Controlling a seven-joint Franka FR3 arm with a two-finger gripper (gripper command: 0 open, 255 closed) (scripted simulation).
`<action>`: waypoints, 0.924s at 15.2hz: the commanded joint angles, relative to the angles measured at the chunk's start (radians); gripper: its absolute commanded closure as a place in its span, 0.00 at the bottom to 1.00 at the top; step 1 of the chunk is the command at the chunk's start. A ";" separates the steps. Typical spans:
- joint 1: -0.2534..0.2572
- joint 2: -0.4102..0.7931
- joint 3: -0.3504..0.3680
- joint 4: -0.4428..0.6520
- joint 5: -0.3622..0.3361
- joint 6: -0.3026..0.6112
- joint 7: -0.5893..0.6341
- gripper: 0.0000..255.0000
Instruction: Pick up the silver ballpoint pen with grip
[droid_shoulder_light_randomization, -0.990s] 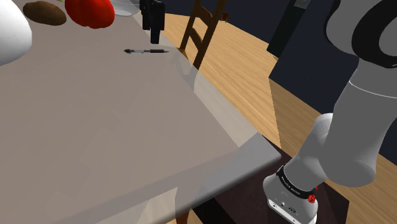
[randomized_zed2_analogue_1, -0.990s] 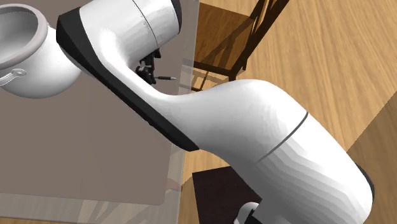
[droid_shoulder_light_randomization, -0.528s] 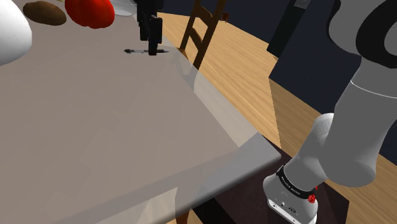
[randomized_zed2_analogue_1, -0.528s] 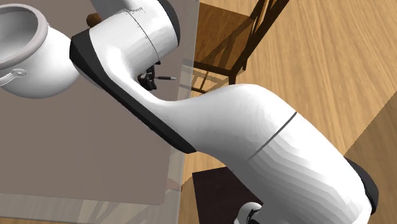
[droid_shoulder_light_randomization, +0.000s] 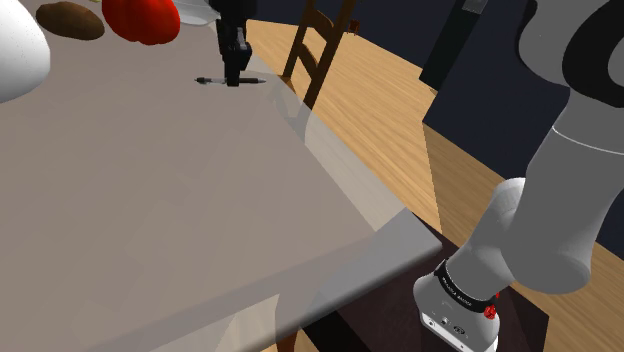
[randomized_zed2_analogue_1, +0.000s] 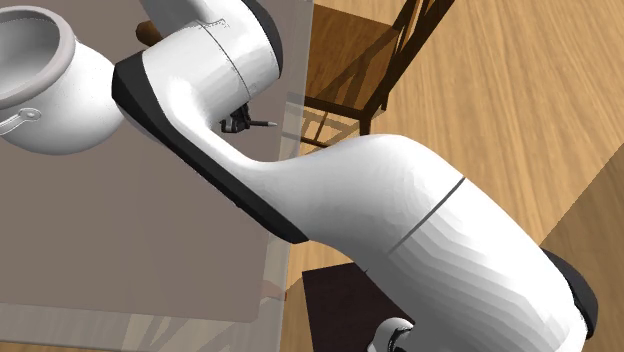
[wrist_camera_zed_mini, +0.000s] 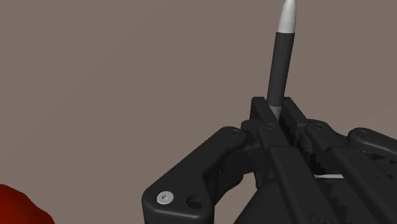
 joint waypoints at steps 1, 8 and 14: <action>-0.001 0.003 -0.002 -0.002 -0.001 0.002 0.000 1.00; 0.002 0.022 -0.001 0.081 -0.004 -0.063 -0.002 1.00; 0.009 0.058 0.000 0.216 -0.010 -0.162 -0.005 1.00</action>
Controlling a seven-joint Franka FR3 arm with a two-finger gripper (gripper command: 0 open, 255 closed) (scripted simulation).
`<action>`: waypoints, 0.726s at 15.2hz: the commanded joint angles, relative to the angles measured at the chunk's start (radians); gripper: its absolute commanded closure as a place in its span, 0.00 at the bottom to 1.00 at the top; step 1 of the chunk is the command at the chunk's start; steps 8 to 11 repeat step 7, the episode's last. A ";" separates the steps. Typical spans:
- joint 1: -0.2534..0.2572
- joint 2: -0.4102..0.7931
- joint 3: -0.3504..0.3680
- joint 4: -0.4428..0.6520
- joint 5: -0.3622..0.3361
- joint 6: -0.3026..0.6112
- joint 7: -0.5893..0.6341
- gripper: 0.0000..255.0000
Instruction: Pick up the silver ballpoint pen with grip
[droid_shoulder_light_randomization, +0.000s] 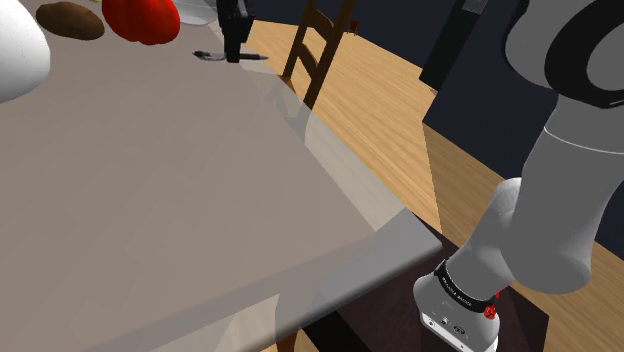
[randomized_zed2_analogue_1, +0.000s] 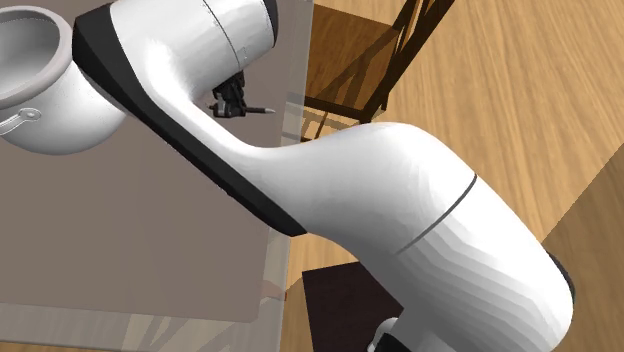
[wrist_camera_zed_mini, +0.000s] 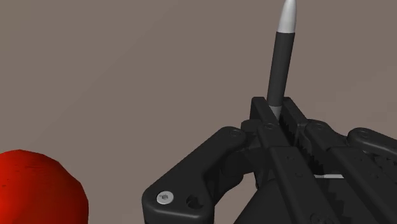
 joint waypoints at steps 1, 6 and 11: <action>0.003 0.017 0.000 0.053 -0.003 -0.037 -0.001 1.00; 0.011 0.058 0.001 0.174 -0.010 -0.116 -0.003 1.00; 0.011 0.058 0.001 0.174 -0.010 -0.116 -0.003 1.00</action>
